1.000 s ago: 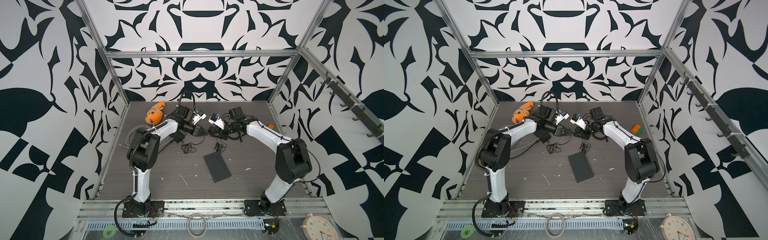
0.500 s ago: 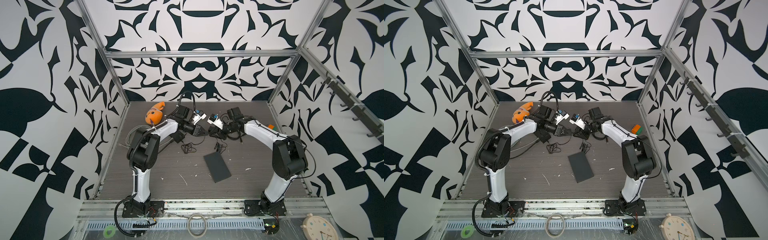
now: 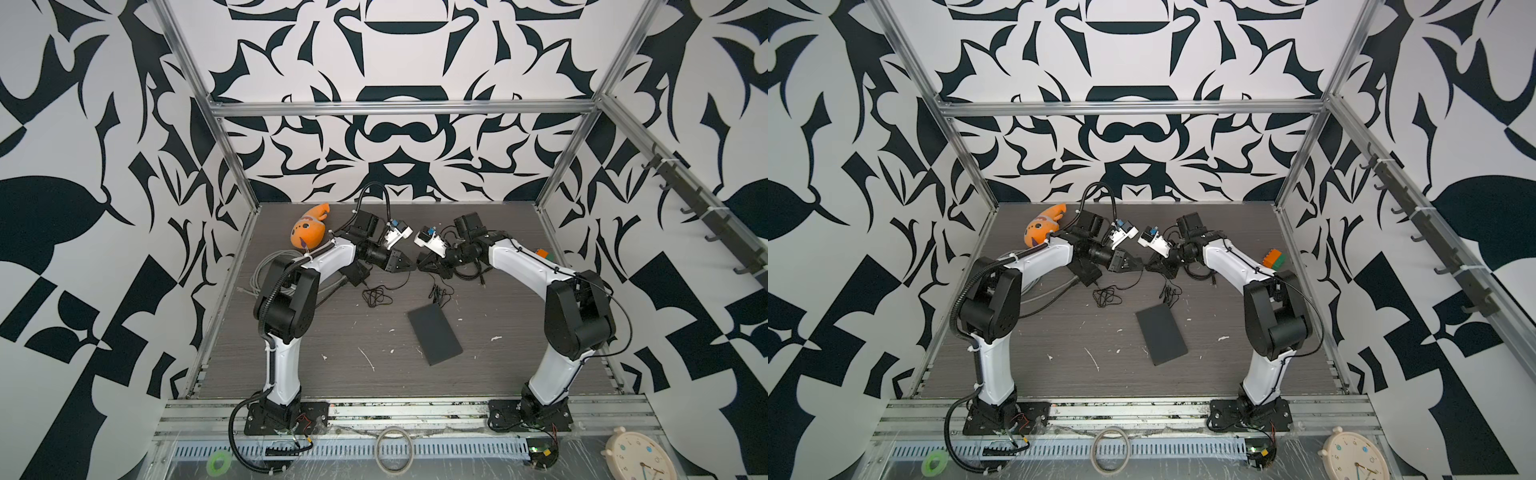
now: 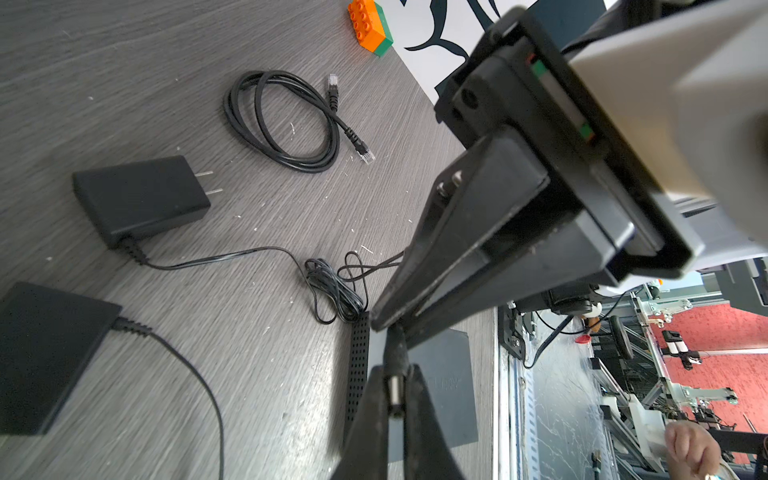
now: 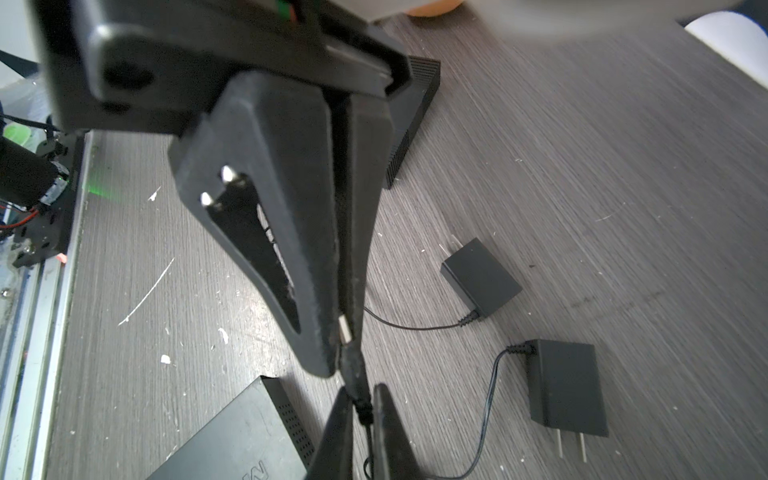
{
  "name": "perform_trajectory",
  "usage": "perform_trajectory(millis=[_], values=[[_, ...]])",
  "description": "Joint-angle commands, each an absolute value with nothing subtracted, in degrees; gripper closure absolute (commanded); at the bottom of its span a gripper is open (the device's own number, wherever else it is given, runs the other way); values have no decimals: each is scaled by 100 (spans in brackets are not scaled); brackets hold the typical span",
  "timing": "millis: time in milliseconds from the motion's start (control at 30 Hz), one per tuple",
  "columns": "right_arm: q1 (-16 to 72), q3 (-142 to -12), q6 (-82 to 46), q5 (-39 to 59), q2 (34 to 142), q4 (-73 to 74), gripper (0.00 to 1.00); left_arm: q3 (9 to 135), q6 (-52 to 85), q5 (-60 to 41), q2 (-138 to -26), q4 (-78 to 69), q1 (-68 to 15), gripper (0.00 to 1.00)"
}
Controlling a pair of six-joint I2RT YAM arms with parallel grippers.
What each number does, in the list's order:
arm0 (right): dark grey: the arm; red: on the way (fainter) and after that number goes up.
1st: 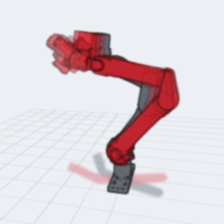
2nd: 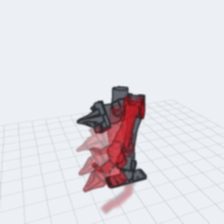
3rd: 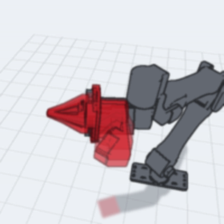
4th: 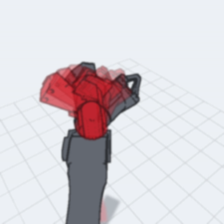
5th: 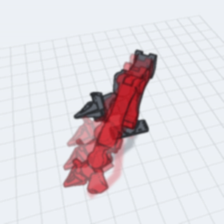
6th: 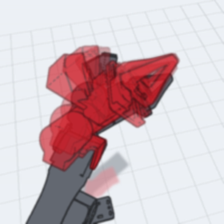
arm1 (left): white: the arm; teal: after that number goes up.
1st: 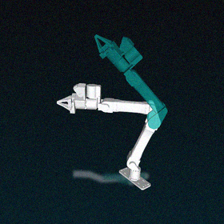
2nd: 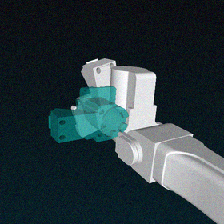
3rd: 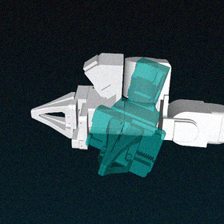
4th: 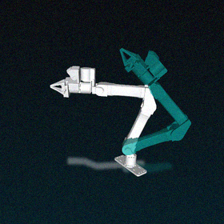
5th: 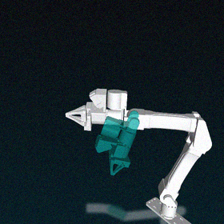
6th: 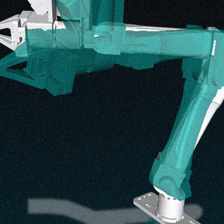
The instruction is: Insert the plug into the switch port
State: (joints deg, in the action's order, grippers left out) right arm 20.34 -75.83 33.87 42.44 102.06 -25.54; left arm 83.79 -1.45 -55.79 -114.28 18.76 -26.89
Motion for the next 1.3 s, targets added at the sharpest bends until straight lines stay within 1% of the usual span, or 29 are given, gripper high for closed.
perform_trajectory(millis=[0,133,200,267,300,333,433,533,600,700,767,833,900,1033,1133,1267], values=[[2043,-7787,3436,4510,10049,-2572,93,8250,-120,-5661,-11274,1916,-2677,93],[2048,-7814,3505,4487,10090,-2757,98,8240,-34,-5464,-11250,1834,-2678,84],[2048,-7740,3481,4308,10090,-2768,98,8244,17,-5135,-11161,1827,-2675,72],[2039,-7645,3407,3932,10081,-2796,99,8206,66,-4637,-11026,1817,-2665,62],[2024,-7587,3349,3721,10073,-2844,99,8192,108,-4374,-10951,1806,-2656,58],[2009,-7544,3264,3542,10083,-2880,99,8175,163,-4198,-10883,1803,-2635,56],[1903,-7417,2921,2910,10095,-3062,100,8081,389,-3893,-10660,1723,-2561,55],[1845,-7078,2540,2393,9907,-3139,100,7803,770,-3329,-10334,1533,-2558,54],[1844,-6882,2104,1990,9695,-3136,100,7456,1317,-3042,-10092,1183,-2559,54],[1843,-6651,1397,1439,9412,-3489,100,6489,2591,-2614,-9644,152,-2628,55],[1846,-6360,1002,1218,9181,-3550,100,5948,3036,-2174,-9363,-57,-2924,55],[1854,-5956,741,1006,8874,-3493,100,5608,3375,-1554,-9153,59,-3459,54],[1900,-5617,472,1004,8629,-3367,100,5348,3899,-1132,-9081,77,-3910,54],[2294,-5115,-22,880,8361,-3266,100,4982,4704,-231,-8968,114,-4758,53],[2465,-4927,-261,1107,8269,-3043,100,4890,5045,-34,-9045,59,-5121,52],[2516,-5085,-373,1125,8590,-3239,100,4770,5411,-87,-9243,-283,-5412,52]])
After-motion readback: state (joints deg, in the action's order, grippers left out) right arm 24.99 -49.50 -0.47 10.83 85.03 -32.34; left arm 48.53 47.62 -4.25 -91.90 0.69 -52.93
